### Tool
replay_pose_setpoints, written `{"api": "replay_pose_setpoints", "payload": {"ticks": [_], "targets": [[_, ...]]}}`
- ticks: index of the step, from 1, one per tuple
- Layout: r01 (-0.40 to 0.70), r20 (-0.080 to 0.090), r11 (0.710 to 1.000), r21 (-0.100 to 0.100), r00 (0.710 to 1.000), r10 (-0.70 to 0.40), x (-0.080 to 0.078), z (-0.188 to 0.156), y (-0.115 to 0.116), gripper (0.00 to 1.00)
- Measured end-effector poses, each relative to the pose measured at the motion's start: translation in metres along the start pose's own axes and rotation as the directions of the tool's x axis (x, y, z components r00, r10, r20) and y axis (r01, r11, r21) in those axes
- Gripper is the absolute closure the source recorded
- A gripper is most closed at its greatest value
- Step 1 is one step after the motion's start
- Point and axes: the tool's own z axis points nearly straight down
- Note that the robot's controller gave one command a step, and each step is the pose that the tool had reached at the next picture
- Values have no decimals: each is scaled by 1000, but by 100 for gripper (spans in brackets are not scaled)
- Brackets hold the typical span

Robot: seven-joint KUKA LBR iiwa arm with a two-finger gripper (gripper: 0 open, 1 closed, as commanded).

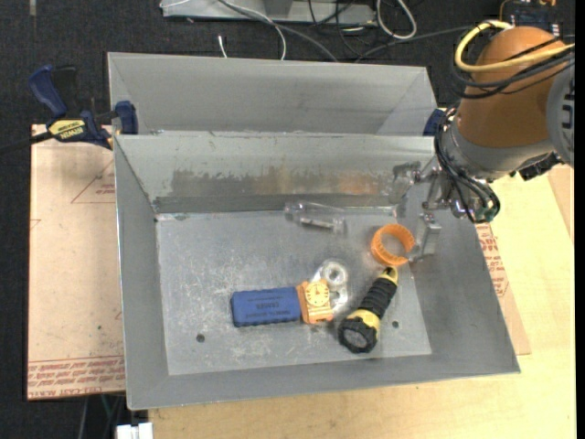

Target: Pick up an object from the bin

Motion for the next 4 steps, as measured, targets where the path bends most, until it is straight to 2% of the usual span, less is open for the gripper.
{"api": "replay_pose_setpoints", "payload": {"ticks": [1,2,3,4], "targets": [[4,8,1000,1,1000,-4,-2,-5,1,0],[475,9,880,5,880,-475,31,103,-10,0],[540,9,842,5,842,-540,58,74,-16,0],[760,8,650,3,650,-760,48,121,27,0]]}}
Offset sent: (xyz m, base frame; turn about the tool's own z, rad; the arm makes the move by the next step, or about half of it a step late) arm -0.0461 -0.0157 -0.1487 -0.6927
